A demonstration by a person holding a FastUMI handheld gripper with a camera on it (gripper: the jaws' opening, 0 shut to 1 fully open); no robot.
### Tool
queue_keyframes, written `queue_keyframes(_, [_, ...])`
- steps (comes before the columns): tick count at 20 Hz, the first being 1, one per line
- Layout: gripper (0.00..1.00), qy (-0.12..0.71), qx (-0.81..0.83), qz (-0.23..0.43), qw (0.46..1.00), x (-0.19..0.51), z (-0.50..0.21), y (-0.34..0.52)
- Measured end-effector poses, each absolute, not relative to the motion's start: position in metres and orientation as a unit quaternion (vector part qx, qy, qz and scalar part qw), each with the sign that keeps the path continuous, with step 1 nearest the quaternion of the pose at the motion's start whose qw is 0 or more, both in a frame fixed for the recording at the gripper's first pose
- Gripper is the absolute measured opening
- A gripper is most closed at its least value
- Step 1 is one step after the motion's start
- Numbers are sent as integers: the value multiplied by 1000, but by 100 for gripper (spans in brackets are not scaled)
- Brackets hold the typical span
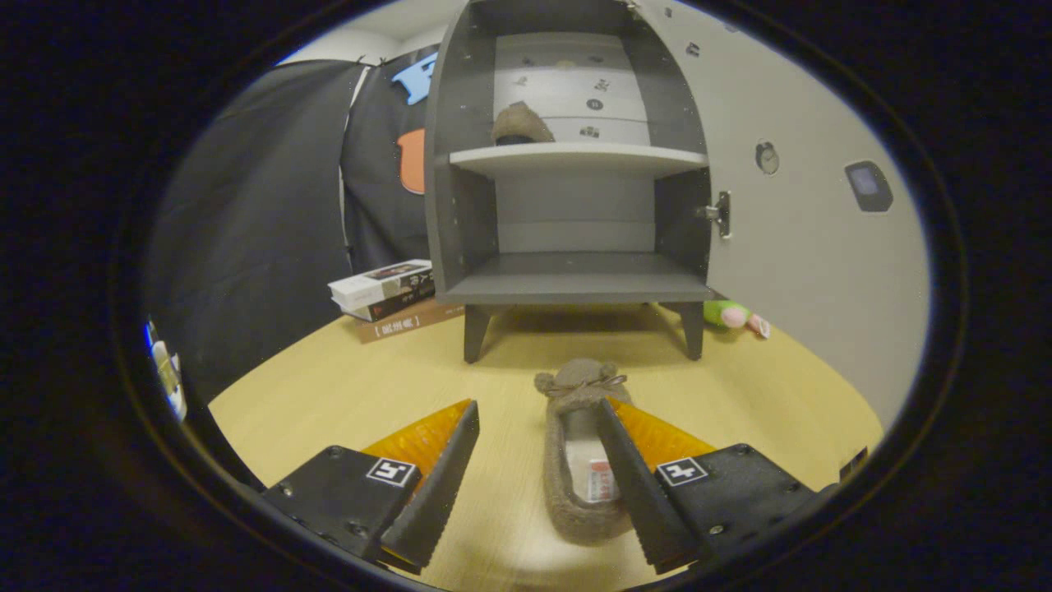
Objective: Open the shoe cabinet door, grab the shoes and put them into the shoe cabinet, then close the shoe cabinet door.
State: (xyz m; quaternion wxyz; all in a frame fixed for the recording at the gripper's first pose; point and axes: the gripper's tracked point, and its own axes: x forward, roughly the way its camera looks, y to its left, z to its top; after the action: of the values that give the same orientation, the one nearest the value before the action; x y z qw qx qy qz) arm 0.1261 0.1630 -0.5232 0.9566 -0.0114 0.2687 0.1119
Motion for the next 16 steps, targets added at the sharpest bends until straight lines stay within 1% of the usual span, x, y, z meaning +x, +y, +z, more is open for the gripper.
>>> queue_keyframes(1, [86,278,-12,97,955,135,-535,162])
queue_keyframes(2, [82,290,-10,86,953,140,-543,161])
queue_keyframes(3, [71,306,-7,73,949,141,-553,159])
queue_keyframes(4, [65,312,-14,57,948,145,-556,155])
queue_keyframes(5, [55,312,-23,51,948,155,-559,153])
queue_keyframes(6, [52,321,-30,42,946,162,-566,149])
queue_keyframes(8, [32,379,8,70,923,159,-587,161])
queue_keyframes(9, [21,392,39,73,916,159,-587,162])
queue_keyframes(10, [15,399,58,77,912,161,-586,161])
queue_keyframes(11, [11,405,75,84,907,159,-584,160])
queue_keyframes(13, [10,398,89,93,908,159,-577,158])
queue_keyframes(16, [10,371,66,102,921,153,-548,153])
